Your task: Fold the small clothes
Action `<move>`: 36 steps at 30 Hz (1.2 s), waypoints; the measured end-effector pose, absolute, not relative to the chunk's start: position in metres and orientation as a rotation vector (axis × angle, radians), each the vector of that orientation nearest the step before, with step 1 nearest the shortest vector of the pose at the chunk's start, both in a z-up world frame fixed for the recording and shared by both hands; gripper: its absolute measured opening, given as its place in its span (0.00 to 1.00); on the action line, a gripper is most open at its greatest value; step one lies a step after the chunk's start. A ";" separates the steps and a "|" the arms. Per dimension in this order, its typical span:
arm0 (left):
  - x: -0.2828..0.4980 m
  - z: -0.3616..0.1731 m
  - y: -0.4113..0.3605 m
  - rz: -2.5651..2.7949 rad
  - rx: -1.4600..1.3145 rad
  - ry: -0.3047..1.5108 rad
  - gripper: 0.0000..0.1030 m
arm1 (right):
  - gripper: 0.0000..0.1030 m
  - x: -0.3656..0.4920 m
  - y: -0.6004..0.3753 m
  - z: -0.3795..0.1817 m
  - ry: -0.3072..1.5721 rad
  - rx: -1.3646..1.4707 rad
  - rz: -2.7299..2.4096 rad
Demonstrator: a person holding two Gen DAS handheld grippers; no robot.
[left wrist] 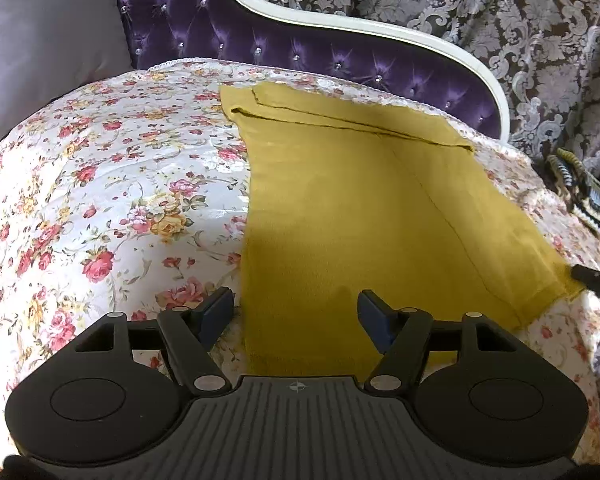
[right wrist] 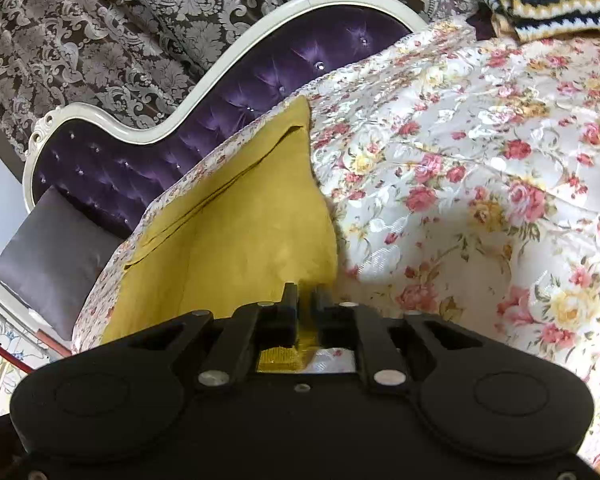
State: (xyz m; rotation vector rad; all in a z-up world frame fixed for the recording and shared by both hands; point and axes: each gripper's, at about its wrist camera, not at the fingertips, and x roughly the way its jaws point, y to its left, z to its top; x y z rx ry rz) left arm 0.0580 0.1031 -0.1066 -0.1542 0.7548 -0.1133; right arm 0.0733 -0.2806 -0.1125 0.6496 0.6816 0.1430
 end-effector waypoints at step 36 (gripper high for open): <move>0.199 -0.076 0.153 -0.201 -0.555 0.650 0.06 | 0.15 0.248 -0.302 -0.096 0.579 0.890 0.325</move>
